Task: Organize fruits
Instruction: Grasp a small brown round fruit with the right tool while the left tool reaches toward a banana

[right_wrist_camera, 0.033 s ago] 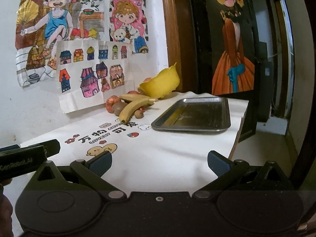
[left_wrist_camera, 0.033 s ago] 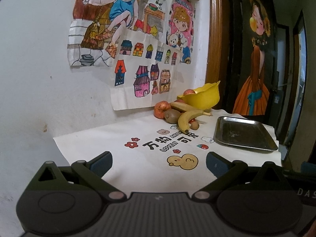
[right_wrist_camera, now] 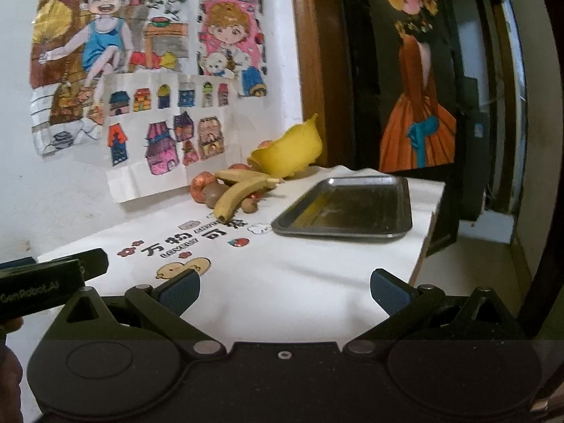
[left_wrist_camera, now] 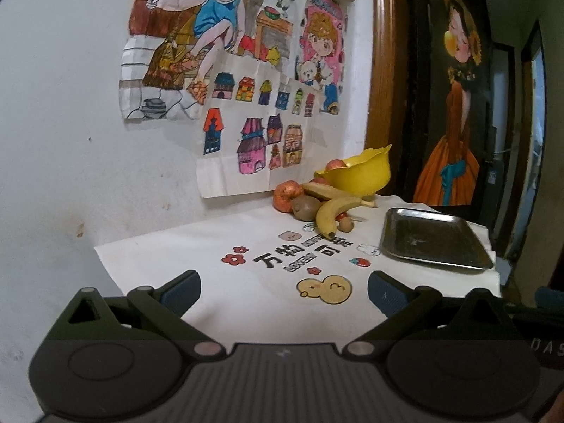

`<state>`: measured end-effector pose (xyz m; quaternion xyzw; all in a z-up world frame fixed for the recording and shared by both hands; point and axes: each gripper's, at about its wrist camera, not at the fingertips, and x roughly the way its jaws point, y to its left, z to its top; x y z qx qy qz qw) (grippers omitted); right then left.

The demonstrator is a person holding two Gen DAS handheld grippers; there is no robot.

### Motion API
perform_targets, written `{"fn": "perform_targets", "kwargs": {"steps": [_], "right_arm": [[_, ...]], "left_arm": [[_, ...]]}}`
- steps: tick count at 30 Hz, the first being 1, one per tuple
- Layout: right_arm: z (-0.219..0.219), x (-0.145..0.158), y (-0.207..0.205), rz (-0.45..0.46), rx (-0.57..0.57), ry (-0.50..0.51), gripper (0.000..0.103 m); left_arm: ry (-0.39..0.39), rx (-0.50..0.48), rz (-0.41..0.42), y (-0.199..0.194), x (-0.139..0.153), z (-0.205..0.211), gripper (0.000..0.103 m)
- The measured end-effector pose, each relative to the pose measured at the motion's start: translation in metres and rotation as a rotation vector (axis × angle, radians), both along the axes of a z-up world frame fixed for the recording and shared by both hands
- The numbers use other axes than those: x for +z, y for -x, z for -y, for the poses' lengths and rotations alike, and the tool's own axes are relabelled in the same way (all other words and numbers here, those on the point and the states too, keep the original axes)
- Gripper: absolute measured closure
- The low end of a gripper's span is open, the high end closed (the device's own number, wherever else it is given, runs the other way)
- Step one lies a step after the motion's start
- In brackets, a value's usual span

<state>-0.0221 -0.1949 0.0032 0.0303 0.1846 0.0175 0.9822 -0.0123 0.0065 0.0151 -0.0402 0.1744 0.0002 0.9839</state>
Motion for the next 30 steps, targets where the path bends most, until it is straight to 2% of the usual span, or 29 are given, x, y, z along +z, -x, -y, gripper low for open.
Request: {"fn": "perform_targets", "kwargs": {"steps": [4,8,13,18,23,30], "right_arm": [[0.0,0.022,0.009,0.046,0.085,0.0,0.001],[0.002,0.05,0.009,0.087,0.189,-0.024,0.001],[0.0,0.084,-0.017,0.071,0.288,0.008,0.001],[-0.005,0.103,-0.059,0.056,0.313,0.053,0.0],[-0.009,0.097,-0.118,-0.015,0.309,0.074,0.001],[-0.017,0.061,-0.197,-0.126,0.345,0.132,0.001]], "left_arm": [[0.002,-0.061,0.003,0.0,0.022,-0.01,0.0],[-0.004,-0.042,0.021,-0.007,0.053,-0.027,0.0],[-0.04,-0.028,0.043,-0.032,0.088,-0.046,0.0],[-0.107,-0.038,0.058,-0.077,0.108,-0.055,0.0],[-0.143,-0.088,0.054,-0.127,0.105,-0.058,0.0],[-0.139,-0.169,0.001,-0.185,0.076,-0.062,0.0]]}}
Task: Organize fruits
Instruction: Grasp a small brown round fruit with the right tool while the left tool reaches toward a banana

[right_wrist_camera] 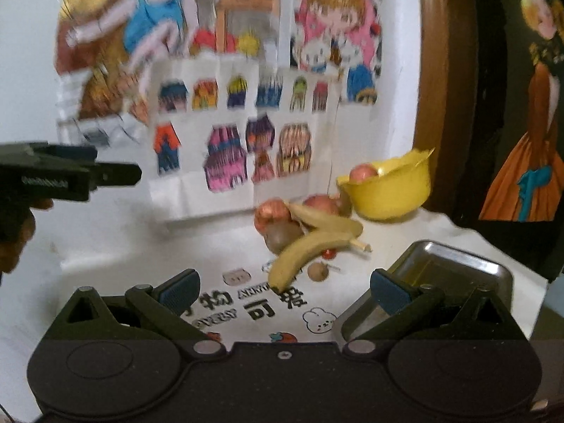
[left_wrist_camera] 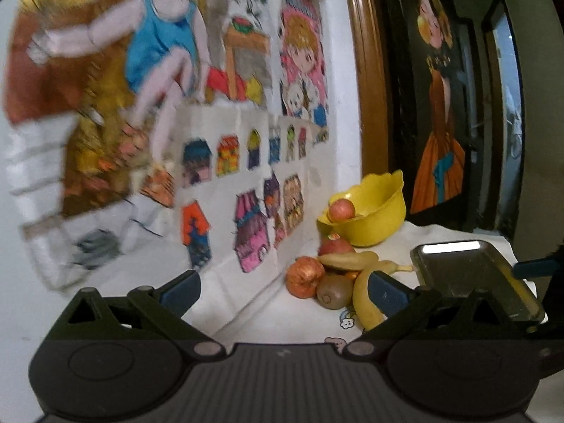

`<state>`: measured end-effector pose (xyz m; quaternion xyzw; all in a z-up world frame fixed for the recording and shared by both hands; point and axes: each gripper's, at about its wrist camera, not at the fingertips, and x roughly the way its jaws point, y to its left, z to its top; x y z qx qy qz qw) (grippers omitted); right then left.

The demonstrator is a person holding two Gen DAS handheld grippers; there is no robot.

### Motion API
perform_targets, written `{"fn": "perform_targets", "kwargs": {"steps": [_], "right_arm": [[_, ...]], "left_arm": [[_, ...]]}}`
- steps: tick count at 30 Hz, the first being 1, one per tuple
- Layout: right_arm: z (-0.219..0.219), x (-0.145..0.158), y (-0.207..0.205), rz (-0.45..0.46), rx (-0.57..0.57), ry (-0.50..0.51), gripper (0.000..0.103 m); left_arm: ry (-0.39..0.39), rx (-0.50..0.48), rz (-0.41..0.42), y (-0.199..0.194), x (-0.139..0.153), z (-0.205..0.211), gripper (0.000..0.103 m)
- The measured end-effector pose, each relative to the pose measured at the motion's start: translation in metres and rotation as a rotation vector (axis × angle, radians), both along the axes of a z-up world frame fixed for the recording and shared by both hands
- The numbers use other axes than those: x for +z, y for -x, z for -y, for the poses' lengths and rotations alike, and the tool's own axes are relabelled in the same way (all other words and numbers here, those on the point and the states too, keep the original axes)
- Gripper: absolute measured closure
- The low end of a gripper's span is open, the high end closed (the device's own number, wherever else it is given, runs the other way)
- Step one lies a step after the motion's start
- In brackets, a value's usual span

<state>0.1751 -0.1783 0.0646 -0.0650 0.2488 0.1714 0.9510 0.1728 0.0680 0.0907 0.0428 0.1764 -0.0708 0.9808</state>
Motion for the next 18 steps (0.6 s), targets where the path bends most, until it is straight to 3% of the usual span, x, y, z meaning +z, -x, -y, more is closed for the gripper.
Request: {"fn": "perform_targets", "kwargs": {"steps": [7,11,14,18], "right_arm": [[0.004,-0.027,-0.061,0.008,0.04,0.131,0.011],[0.014,-0.036,-0.094,0.003,0.157,0.155,0.012],[0.015,-0.044,-0.112,0.013,0.235,0.19,0.012],[0.017,-0.06,-0.142,-0.046,0.274,0.185,0.014]], "left_arm": [[0.08,-0.091,-0.086,-0.052,-0.035,0.006,0.0],[0.126,-0.145,-0.124,-0.078,-0.051,0.015,0.0],[0.122,-0.187,-0.145,-0.094,-0.062,0.025,0.0],[0.104,-0.236,-0.19,-0.113,-0.077,0.038,0.0]]}}
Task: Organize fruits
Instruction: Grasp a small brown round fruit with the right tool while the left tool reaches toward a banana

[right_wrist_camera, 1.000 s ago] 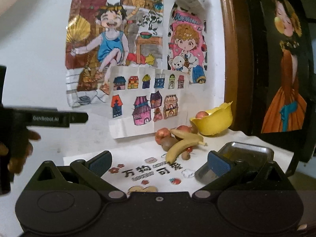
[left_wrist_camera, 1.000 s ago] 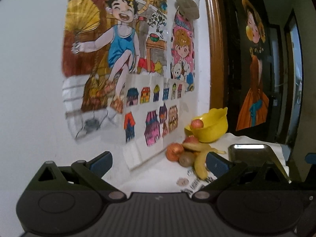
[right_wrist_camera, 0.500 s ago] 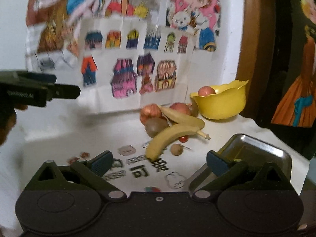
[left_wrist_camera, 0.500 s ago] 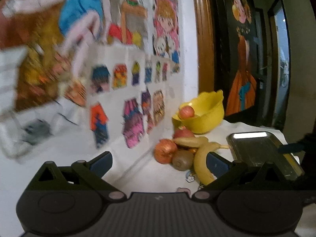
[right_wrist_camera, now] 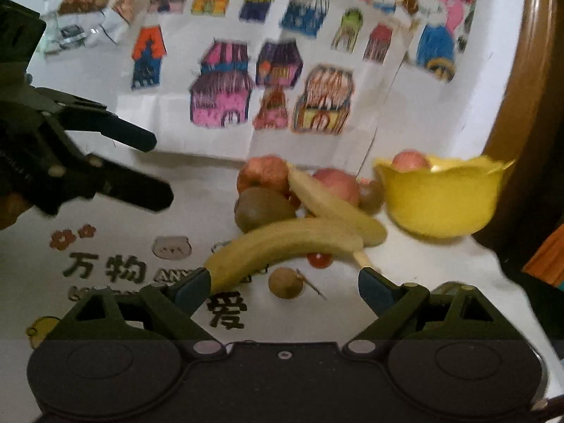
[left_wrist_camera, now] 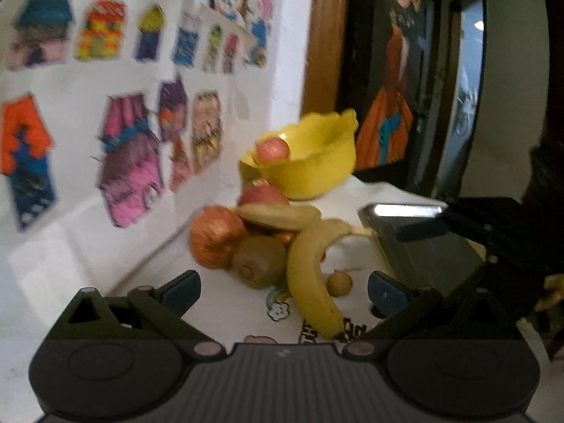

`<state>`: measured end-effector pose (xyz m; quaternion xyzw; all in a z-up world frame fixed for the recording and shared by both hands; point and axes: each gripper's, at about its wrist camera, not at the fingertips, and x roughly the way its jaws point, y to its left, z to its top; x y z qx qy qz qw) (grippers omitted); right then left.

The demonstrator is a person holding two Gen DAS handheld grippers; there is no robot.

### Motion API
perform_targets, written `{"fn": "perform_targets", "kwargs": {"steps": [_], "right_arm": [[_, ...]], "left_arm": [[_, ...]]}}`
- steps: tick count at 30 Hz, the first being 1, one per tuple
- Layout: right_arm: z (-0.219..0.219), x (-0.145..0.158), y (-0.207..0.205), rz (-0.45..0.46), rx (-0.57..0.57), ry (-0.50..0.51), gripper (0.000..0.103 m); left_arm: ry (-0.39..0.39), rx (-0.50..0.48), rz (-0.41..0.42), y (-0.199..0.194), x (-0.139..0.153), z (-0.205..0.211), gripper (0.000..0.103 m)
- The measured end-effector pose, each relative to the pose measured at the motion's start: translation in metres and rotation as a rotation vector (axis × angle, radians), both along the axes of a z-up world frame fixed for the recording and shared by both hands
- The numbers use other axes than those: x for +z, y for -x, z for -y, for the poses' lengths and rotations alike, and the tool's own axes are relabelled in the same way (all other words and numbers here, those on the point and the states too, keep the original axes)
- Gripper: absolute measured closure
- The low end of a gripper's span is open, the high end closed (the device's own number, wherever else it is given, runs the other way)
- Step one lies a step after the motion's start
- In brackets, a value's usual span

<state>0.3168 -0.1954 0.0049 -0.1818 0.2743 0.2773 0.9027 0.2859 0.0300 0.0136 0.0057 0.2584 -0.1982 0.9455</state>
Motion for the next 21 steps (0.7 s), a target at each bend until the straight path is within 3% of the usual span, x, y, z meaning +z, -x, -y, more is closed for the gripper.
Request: {"fn": "perform_targets", "kwargs": {"steps": [5,12,21], "right_arm": [[0.0,-0.022,-0.025,-0.063,0.023,0.025,0.027],[-0.006,-0.034,-0.044,-0.089,0.06,0.022,0.036],[-0.005,-0.036,-0.056,-0.103,0.083,0.005,0.069]], "left_arm": [[0.011,-0.011,-0.048,-0.017,-0.014,0.007,0.001],[0.031,0.01,-0.099,-0.037,-0.02,0.015,0.005],[0.04,0.03,-0.164,-0.051,-0.03,0.025,0.017]]}}
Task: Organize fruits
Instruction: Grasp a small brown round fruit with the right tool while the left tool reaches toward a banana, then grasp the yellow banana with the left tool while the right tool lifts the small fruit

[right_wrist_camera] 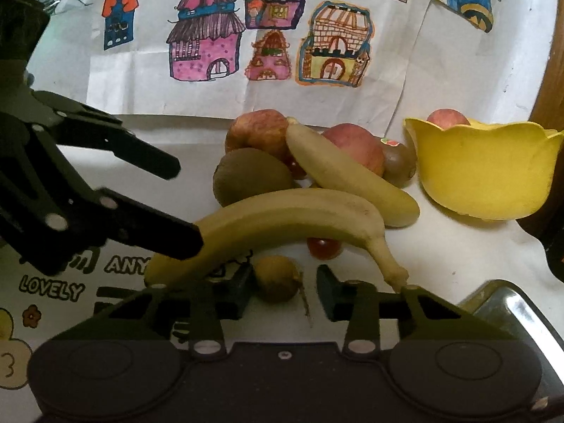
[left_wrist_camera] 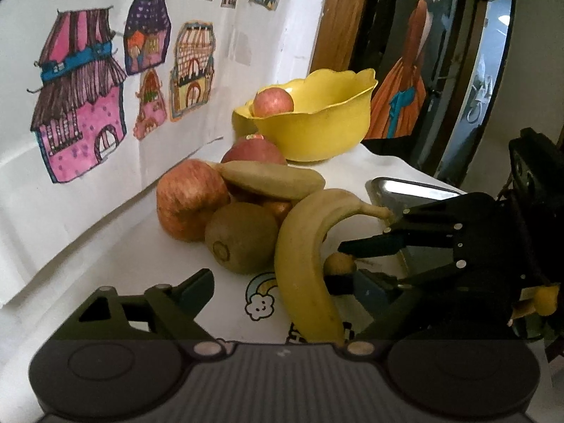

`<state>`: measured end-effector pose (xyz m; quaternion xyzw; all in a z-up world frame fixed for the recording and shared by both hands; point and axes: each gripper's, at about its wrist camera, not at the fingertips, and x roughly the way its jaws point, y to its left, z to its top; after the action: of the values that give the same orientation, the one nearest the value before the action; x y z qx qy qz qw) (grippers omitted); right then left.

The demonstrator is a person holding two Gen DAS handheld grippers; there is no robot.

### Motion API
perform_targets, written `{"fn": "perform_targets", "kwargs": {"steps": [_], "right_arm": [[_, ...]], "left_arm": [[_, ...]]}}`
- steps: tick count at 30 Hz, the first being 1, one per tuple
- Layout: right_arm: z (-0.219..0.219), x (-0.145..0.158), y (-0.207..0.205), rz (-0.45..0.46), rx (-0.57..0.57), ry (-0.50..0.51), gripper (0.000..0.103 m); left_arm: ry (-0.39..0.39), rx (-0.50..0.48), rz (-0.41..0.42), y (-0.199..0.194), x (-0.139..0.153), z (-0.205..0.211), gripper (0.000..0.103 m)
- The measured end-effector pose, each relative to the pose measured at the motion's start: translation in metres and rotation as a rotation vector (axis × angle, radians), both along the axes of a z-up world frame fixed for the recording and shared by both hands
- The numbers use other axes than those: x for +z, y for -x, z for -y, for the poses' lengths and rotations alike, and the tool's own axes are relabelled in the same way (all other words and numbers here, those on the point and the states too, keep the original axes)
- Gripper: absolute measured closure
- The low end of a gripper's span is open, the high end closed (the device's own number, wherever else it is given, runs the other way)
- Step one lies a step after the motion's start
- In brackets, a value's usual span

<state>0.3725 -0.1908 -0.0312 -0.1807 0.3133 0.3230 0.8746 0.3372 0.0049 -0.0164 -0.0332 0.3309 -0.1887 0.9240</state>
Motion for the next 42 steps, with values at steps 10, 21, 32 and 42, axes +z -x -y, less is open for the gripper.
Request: {"fn": "perform_targets", "kwargs": {"steps": [10,21,32,42], "right_arm": [[0.025,0.016,0.031,0.028,-0.04,-0.009,0.071],[0.052,0.022,0.06,0.03,-0.071,-0.026,0.071],[0.061,0.017,0.069,0.022,-0.079,-0.043,0.071],[0.067,0.016,0.068,0.027,-0.106,-0.059,0.071]], "left_arm": [[-0.032,0.005,-0.04,-0.014,-0.005,0.014,0.023],[-0.068,0.05,-0.09,-0.023,-0.014,0.033,0.034],[-0.097,0.059,-0.096,-0.024,-0.01,0.042,0.064],[-0.134,0.07,-0.081,-0.033,-0.014,0.055,0.066]]}}
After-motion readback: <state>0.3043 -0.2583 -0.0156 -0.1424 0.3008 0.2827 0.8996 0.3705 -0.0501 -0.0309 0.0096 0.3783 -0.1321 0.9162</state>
